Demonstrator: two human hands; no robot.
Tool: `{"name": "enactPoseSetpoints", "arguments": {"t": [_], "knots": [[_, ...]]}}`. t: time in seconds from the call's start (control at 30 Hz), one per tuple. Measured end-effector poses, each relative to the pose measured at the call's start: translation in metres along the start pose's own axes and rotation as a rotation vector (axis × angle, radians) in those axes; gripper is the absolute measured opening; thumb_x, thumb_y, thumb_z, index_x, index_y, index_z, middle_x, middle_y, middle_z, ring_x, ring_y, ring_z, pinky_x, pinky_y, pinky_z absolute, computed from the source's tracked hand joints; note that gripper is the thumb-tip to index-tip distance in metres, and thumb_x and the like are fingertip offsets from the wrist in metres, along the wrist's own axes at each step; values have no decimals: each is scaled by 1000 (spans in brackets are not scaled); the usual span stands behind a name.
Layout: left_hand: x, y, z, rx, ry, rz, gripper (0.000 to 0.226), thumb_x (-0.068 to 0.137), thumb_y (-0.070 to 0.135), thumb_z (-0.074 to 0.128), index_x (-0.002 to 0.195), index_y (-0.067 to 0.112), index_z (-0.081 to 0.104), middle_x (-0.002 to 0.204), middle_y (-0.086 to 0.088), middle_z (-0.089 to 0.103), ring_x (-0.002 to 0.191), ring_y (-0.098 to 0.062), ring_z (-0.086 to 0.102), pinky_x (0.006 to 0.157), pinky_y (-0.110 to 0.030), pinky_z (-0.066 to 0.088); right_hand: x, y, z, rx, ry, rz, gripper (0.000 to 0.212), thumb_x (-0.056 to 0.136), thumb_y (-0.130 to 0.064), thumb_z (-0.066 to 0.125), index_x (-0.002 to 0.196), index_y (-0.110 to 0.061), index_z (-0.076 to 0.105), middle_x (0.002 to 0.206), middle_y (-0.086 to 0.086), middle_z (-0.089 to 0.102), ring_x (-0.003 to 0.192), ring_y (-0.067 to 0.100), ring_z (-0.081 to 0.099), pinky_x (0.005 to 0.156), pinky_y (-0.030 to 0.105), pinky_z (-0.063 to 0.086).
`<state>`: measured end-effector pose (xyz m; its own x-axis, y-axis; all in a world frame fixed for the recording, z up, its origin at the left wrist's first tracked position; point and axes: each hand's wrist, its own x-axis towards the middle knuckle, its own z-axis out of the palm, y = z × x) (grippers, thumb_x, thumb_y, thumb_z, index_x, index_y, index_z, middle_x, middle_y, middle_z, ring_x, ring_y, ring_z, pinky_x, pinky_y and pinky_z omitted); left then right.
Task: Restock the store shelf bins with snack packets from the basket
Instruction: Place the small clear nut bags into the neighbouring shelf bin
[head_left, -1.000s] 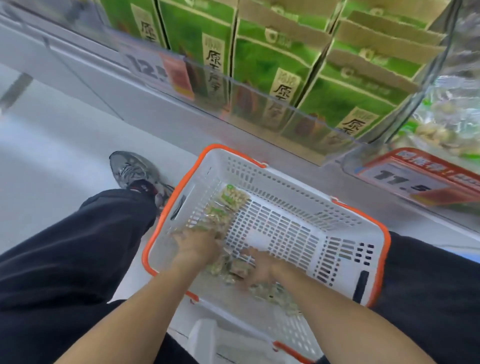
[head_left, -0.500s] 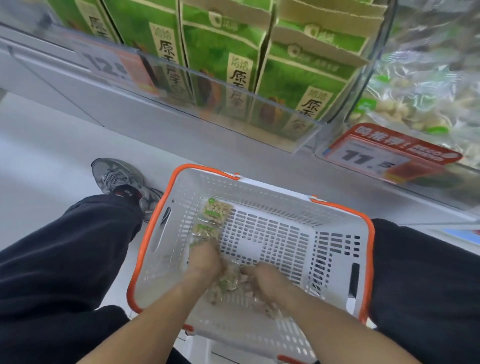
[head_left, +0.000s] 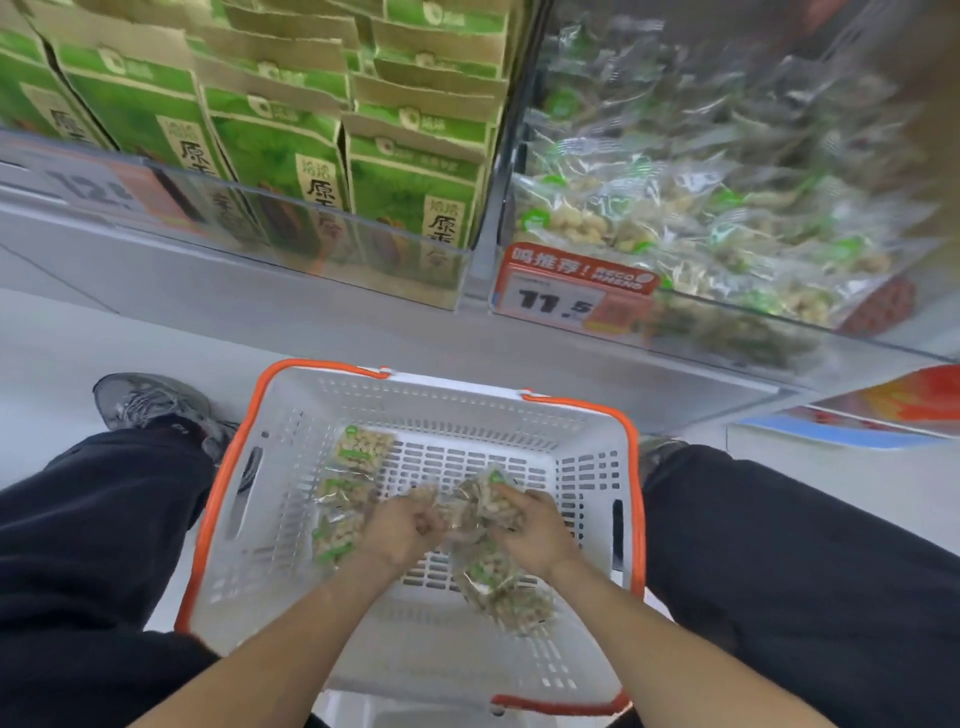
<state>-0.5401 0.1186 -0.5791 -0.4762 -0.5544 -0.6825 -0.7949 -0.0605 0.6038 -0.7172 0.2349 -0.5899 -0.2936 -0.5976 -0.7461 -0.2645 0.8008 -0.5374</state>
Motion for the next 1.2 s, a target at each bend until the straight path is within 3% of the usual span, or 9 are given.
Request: {"name": "enactPoseSetpoints", "arguments": {"t": [0.1,0.27,0.37,0.5,0.6,0.73,0.83,1.0,1.2], "knots": [[-5,-3,6,-112,-52,-93,13,76,17,84,70,27,77,83,3,77,79,-9,71,84,-26,57,-13,-9,-1,72,-62,21,66,88,-41,73,148,-31,46,156,4,22,145,23,32,115,26,27],[-12,3,10,-334,55,-237,27,77,21,84,79,-4,74,50,1,62,47,-1,60,53,-16,52,-25,-18,0,226,-108,51,44,103,-42,49,131,-12,64,145,-3,46,137,18,42,114,34,30],[-10,2,8,-436,87,-340,16,74,-3,82,77,3,67,72,-8,66,67,-16,70,73,-29,60,-19,-11,7,194,-46,85,26,100,-19,60,124,-11,66,140,4,54,126,30,56,101,38,50],[-12,4,6,-542,33,-440,49,69,-18,77,92,16,51,93,-19,64,80,-34,70,75,-45,61,-15,-9,8,213,-60,109,69,85,-12,78,144,-18,44,141,2,46,125,23,54,96,28,49],[-10,4,5,-584,-54,-407,54,72,-17,73,104,24,58,101,-20,66,80,-29,70,75,-41,62,-9,-7,7,337,-110,175,87,77,-12,85,147,-22,34,136,-2,48,123,18,52,101,29,47],[-10,8,-7,-661,-219,-382,37,82,-9,66,116,6,66,106,-17,72,87,-24,69,71,-28,57,-4,-16,-2,634,-231,332,82,75,-9,87,143,-23,43,137,11,54,113,31,64,85,42,61],[-13,11,-17,-726,-310,-328,41,83,-17,53,113,7,67,108,-9,72,104,-28,69,85,-33,57,-8,-27,-10,732,-211,326,77,79,-6,83,144,-19,43,130,10,60,111,34,66,86,44,60],[-15,21,-32,-501,-147,-152,72,72,-23,68,126,24,58,110,-15,66,92,-26,72,78,-33,59,-12,-49,-23,1062,-160,291,68,92,-5,68,150,-5,33,125,10,65,102,22,71,73,33,61],[-22,33,-34,-430,-69,-115,72,89,10,72,149,14,33,106,-5,67,90,-24,66,81,-35,54,-25,-70,-37,1055,-201,206,48,95,-20,66,139,-8,50,109,8,66,83,21,69,81,38,60]]}}
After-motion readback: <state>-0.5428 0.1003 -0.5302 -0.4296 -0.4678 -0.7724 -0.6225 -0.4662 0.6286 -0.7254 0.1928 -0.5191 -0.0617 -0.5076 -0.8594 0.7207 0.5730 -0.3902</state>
